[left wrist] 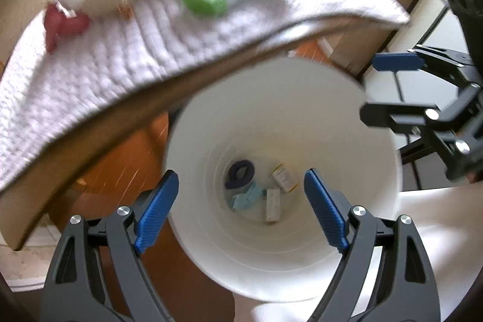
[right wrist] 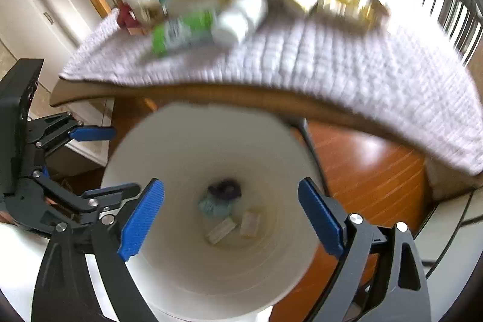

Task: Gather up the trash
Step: 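Open both tools to drop the mask and purple ring into the bin, then grasp the white plastic bag with the left tool while the right tool grasps the clear bag with mesh sponge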

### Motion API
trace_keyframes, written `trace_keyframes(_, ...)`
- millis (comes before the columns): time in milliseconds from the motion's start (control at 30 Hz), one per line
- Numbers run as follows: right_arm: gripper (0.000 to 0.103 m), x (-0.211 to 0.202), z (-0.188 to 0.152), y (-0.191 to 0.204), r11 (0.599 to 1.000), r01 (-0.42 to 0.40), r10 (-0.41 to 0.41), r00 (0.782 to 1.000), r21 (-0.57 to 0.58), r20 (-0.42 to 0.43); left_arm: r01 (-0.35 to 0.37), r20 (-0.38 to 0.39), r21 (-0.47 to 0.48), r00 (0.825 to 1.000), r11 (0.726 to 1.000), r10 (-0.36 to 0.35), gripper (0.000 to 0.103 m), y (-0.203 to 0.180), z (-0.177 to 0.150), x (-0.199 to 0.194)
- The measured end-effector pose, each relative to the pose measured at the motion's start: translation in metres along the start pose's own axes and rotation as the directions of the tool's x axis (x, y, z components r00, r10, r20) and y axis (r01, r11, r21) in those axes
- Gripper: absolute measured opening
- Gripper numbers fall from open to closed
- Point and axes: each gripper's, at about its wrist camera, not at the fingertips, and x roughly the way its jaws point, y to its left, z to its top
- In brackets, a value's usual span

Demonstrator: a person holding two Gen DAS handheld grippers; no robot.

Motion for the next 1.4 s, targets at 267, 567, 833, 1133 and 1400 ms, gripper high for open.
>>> trace_keyframes(267, 0.099, -0.064, 0.036, -0.012, 0.987, 0.162, -0.160, 0.955, 0.011, 0.251, 0.020, 0.284, 0.008, 0.959, 1.000, -0.022, 0.101, 0.014, 0.027, -0.090)
trace_keyframes(567, 0.099, -0.061, 0.091, -0.061, 0.975, 0.152, -0.195, 0.936, 0.161, 0.294, -0.204, 0.314, -0.229, 0.910, 0.952, 0.271, 0.101, 0.086, 0.061, -0.100)
trace_keyframes(833, 0.099, -0.033, 0.120, -0.108, 0.960, 0.129, -0.191, 0.951, 0.248, 0.243, -0.214, 0.282, -0.249, 0.917, 0.945, 0.282, 0.101, 0.123, 0.090, -0.085)
trace_keyframes(1133, 0.098, -0.008, 0.134, -0.127, 0.956, 0.120, -0.178, 0.963, 0.269, 0.203, -0.132, 0.249, -0.232, 0.949, 0.964, 0.190, 0.097, 0.139, 0.119, -0.060)
trace_keyframes(1400, 0.092, 0.009, 0.144, -0.145, 0.949, 0.102, -0.159, 0.972, 0.298, 0.173, -0.080, 0.205, -0.230, 0.970, 0.970, 0.129, 0.068, 0.152, 0.129, -0.044)
